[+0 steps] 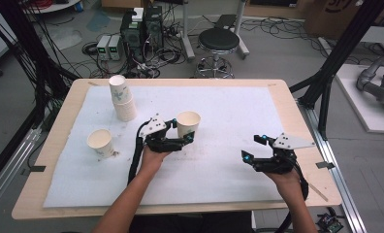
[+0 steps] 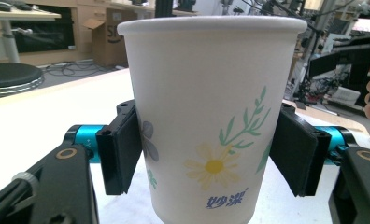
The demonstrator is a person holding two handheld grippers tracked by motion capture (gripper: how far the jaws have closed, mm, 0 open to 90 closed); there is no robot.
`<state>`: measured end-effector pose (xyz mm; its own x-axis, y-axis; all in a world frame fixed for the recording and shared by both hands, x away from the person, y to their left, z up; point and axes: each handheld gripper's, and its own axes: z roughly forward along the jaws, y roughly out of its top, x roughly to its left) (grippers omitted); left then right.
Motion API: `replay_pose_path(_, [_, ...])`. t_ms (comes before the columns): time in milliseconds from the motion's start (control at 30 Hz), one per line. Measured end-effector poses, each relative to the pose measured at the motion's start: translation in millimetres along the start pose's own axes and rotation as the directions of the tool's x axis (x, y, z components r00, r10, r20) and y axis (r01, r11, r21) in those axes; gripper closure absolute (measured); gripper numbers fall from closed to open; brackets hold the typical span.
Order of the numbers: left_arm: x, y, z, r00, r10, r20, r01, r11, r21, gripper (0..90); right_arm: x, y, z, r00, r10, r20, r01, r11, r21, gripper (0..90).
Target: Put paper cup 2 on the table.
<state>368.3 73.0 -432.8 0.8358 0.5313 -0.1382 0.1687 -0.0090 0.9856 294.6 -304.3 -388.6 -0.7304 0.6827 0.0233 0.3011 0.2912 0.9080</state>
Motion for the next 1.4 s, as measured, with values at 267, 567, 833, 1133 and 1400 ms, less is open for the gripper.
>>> replay_pose_path(267, [-2.9,-12.3,20.8,1.0,0.008,0.004,-0.009,0.9959,0.091,31.0,-0.6,1.1,0.7,1.0,-0.002,-0.005,0.002,1.0,-0.004,22.0])
replay_pose_path(567, [-8.5,-20.3,36.3,0.998,0.05,-0.038,-0.04,0.9767,0.211,31.5,-0.7,-0.6,2.4,0.9999,0.008,-0.014,-0.008,0.9999,0.007,22.0])
replay_pose_path(833, [-14.7,-20.2,38.3,0.9911,0.092,-0.096,-0.056,0.9438,0.326,32.5,-0.1,-0.3,1.8,0.9999,0.005,-0.014,-0.005,1.0,0.004,22.0])
replay_pose_path(1133, [-17.8,-17.1,23.9,0.9887,0.115,-0.096,-0.065,0.9089,0.412,31.6,0.0,-0.2,0.8,0.9998,0.012,-0.017,-0.012,0.9999,0.0,22.0])
replay_pose_path(1400, [-15.0,-20.5,18.5,0.9936,0.076,-0.083,-0.035,0.9087,0.416,30.8,1.2,0.8,3.1,0.9995,0.005,-0.03,-0.005,1.0,0.007,22.0])
